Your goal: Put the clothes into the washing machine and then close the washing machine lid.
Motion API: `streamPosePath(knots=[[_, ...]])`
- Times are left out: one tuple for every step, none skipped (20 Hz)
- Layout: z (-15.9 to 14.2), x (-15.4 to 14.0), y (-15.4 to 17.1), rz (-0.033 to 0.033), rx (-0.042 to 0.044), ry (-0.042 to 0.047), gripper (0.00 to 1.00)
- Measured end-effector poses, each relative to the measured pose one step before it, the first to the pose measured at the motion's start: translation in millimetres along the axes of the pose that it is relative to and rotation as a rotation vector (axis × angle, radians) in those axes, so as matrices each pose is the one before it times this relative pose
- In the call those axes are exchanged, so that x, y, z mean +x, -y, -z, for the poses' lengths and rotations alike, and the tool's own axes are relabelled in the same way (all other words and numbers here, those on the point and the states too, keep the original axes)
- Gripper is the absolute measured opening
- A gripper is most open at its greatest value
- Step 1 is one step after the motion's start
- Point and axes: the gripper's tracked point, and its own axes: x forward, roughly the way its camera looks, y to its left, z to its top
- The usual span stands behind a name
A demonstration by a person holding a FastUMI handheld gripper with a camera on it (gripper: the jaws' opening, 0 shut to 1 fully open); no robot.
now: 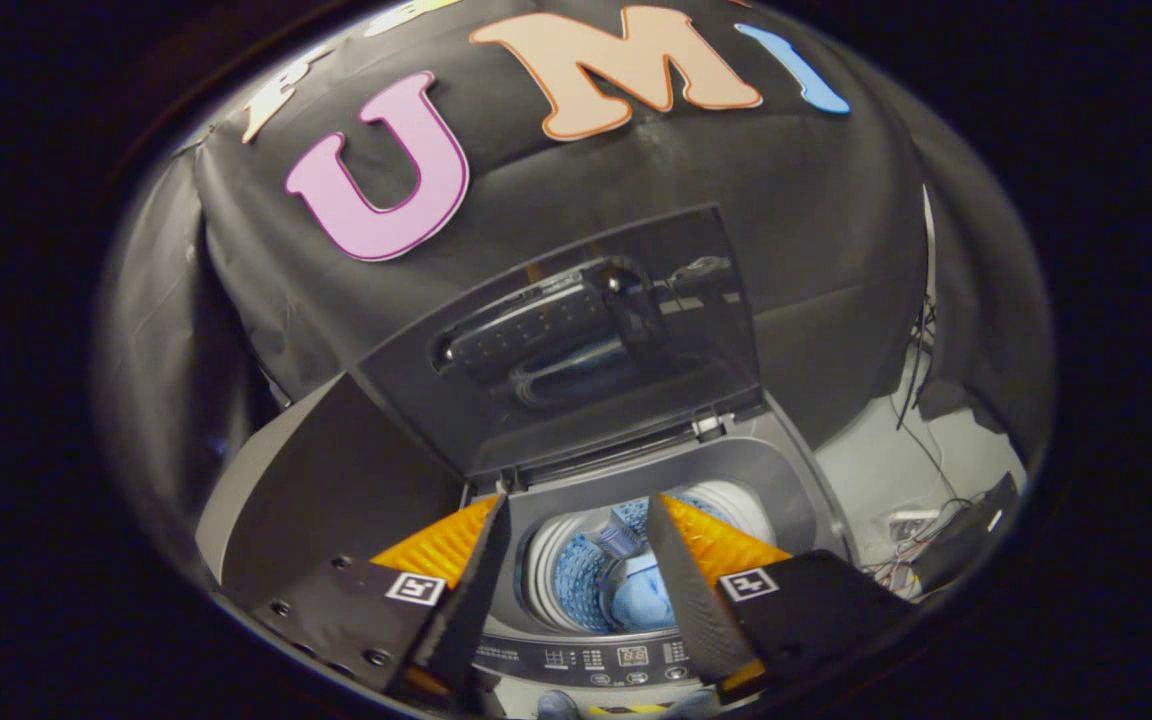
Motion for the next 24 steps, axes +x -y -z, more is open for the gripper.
streamPosePath(knots=[[-3.02, -6.22, -3.26, -0.00376, -0.01309, 0.00066, 0.88], [-4.18, -7.45, -4.42, -0.00436, -0.01722, 0.00400, 0.89], [-5.53, -5.67, -2.84, 0.00454, -0.02268, 0.01149, 0.90], [-4.06, -7.08, -0.54, 0.01033, -0.02943, 0.00585, 0.91], [-5.43, -6.23, -1.43, 0.00954, -0.02991, 0.00033, 0.95], [-3.41, -4.43, -2.97, 0.00635, -0.02876, 0.00321, 0.99], [-5.78, -4.47, -3.27, 0.00385, -0.02788, 0.01049, 0.99], [-7.48, -4.84, -3.10, 0.00230, -0.02529, 0.01059, 0.99], [-5.62, -3.51, -1.31, 0.00851, -0.02394, 0.00990, 0.99], [-5.40, -3.07, -1.53, 0.00972, -0.02325, 0.00802, 0.98], [-5.02, -2.12, -2.06, 0.01178, -0.01560, 0.01032, 0.98], [-4.35, -2.31, -3.72, 0.00406, -0.00857, 0.00484, 0.99], [-6.88, -2.14, -2.97, 0.00517, -0.00448, 0.00948, 0.99], [-7.57, 0.49, -2.11, 0.00502, -0.00273, 0.01864, 0.99], [-11.03, 0.70, -1.45, 0.00880, -0.00573, 0.02462, 0.99], [-11.91, -1.41, 1.04, 0.01611, -0.00549, 0.03231, 0.98], [-13.27, 1.48, 3.76, 0.02945, -0.00130, 0.03680, 0.98], [-11.29, 0.38, 2.40, 0.02541, 0.00479, 0.03465, 0.98], [-9.82, 3.74, 0.07, 0.01104, 0.00996, 0.03460, 0.98], [-7.68, 4.45, -1.16, -0.00083, 0.01134, 0.02941, 0.98], [-9.53, 3.97, -0.64, 0.00420, 0.01382, 0.03237, 0.98], [-5.69, 6.90, -0.73, -0.00237, 0.00519, 0.02500, 0.98], [-3.70, 7.36, 1.40, 0.00954, 0.00293, 0.02236, 0.98], [-3.54, 7.25, -0.15, 0.00634, 0.00155, 0.02123, 0.98]])
